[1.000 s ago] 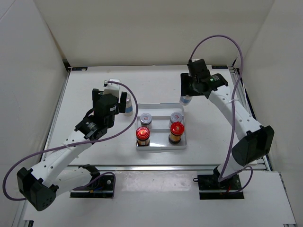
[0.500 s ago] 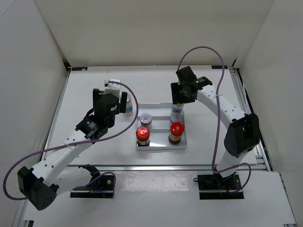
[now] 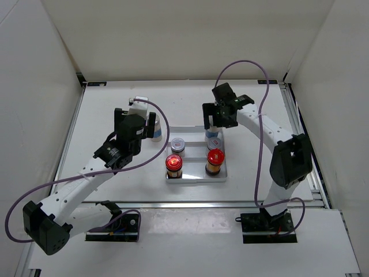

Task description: Organize the condiment bottles

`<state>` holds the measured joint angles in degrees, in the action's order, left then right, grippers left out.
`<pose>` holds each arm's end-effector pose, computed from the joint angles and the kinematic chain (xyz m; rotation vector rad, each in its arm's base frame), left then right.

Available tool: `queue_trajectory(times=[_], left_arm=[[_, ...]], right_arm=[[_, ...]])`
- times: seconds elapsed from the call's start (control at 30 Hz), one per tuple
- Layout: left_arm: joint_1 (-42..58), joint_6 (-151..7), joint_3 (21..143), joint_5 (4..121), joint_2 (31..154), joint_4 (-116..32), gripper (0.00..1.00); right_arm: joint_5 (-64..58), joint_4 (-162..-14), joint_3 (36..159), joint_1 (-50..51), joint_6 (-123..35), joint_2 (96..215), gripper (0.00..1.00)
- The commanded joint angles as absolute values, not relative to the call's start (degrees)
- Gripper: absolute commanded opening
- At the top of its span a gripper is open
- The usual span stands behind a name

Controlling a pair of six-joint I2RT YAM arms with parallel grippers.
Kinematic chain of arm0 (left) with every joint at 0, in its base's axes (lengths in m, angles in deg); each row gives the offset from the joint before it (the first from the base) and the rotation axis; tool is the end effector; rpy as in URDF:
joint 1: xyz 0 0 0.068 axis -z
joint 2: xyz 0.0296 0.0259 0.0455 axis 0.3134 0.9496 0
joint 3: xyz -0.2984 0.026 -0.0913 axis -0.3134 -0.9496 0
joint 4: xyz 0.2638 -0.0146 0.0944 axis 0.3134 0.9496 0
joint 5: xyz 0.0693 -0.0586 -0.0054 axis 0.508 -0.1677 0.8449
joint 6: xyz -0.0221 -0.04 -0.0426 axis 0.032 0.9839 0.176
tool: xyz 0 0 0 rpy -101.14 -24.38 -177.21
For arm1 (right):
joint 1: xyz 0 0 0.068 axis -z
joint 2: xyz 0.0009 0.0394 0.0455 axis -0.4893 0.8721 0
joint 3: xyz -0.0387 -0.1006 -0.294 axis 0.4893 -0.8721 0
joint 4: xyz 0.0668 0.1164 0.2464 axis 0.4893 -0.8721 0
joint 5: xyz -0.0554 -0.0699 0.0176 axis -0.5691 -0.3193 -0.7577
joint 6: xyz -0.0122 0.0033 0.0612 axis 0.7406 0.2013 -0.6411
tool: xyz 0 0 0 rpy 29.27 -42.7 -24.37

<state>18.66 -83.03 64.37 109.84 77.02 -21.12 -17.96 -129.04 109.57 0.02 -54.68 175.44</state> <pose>0.2071 -0.1182 0.3684 0.1661 1.8896 0.2301 0.3691 0.2001 0.3087 -0.2087 2.5302 0.1659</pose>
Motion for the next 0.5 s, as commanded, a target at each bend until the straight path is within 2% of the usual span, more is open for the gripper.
queue_trajectory(times=[0.0, 0.23, 0.37, 0.47], left_arm=[[18.9, -83.1, 64.6, 110.8, 77.4, -22.3, 1.00], [18.9, -82.4, 64.6, 110.1, 79.3, -21.8, 1.00], [18.9, -80.5, 65.9, 105.9, 81.4, -21.8, 1.00], [18.9, -78.4, 68.7, 101.7, 85.0, -19.6, 1.00]], right_arm=[[-21.2, -129.0, 111.4, -0.2, -54.7, 173.7, 1.00], [-31.1, -137.7, 118.8, -0.2, -53.0, 162.7, 1.00], [-37.5, -139.0, 113.5, -0.2, -51.2, 152.8, 1.00], [-40.6, -141.5, 104.1, 1.0, -51.2, 145.4, 1.00]])
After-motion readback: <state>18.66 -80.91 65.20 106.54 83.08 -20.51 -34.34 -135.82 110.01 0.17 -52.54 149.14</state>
